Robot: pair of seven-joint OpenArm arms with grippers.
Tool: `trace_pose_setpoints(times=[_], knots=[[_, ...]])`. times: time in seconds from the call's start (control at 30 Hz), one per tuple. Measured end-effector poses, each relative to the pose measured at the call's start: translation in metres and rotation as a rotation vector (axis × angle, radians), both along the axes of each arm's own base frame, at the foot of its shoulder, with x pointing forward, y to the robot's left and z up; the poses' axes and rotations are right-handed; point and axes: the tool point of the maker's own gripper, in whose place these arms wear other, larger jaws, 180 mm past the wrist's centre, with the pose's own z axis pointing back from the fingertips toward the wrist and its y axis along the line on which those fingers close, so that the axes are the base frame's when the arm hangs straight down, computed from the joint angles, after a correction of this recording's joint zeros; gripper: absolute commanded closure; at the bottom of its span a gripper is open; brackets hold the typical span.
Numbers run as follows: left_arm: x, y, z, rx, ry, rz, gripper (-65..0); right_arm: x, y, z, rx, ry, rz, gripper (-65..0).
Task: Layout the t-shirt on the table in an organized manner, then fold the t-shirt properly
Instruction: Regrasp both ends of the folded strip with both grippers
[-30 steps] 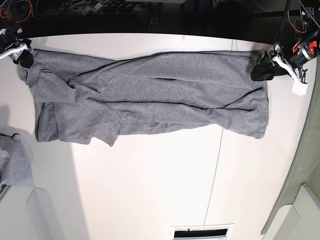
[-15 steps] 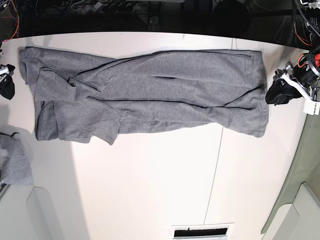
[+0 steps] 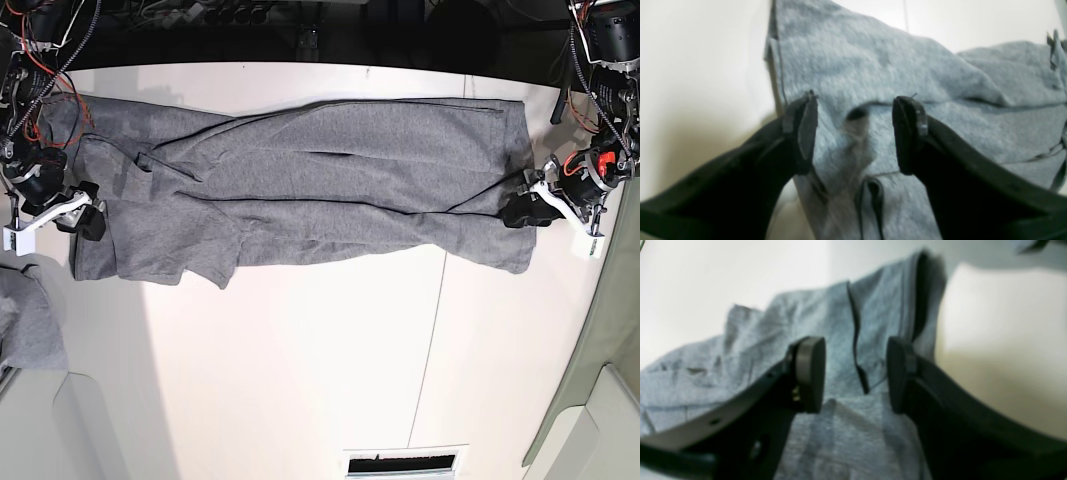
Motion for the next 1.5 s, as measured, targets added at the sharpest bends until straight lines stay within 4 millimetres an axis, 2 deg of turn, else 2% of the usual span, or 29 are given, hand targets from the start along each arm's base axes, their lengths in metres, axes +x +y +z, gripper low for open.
trace_pose_setpoints(times=[0.17, 0.3, 0.37, 0.57, 0.67, 0.87, 1.1, 1.2, 1.3, 1.4, 1.5], knots=[[-0.001, 0.023, 0.006, 0.056, 0.027, 0.017, -38.0, 0.0, 0.005, -0.003, 0.004, 0.008, 0.012, -29.5], [0.002, 0.05, 0.023, 0.071, -0.005, 0.069, -38.0, -0.003, 0.005, -0.005, 0.003, 0.025, 0.017, -29.5], [-0.001, 0.054, 0.024, 0.068, -0.001, 0.086, -38.0, -0.003, 0.006, -0.006, 0.004, 0.028, 0.018, -29.5], [-0.006, 0.046, 0.021, 0.022, 0.026, 0.074, -37.7, 0.0, 0.008, -0.002, 0.027, 0.014, 0.015, -29.5], [-0.011, 0.039, 0.02, 0.013, 0.017, 0.028, -34.1, -0.001, 0.008, -0.002, 0.027, 0.014, 0.018, -29.5], [-0.03, 0.016, -0.003, -0.028, 0.065, 0.007, -34.1, -0.001, 0.009, -0.003, 0.027, 0.02, 0.021, -29.5], [-0.03, 0.032, 0.007, -0.036, 0.049, 0.041, -35.9, -0.004, 0.009, -0.005, 0.027, 0.036, 0.026, -29.5], [-0.039, 0.031, 0.0, -0.041, 0.073, 0.044, -40.2, -0.005, 0.01, -0.007, 0.027, 0.049, 0.032, -29.5], [-0.046, 0.04, -0.014, -0.076, 0.119, 0.146, -40.2, -0.005, 0.01, -0.007, 0.028, 0.048, 0.031, -29.5], [-0.048, 0.044, -0.017, -0.144, 0.108, 0.209, -40.2, -0.005, 0.01, -0.007, 0.027, 0.049, 0.032, -29.5], [-0.05, 0.038, -0.021, -0.184, 0.107, 0.215, -40.2, -0.005, 0.01, -0.007, 0.028, 0.049, 0.032, -29.5]])
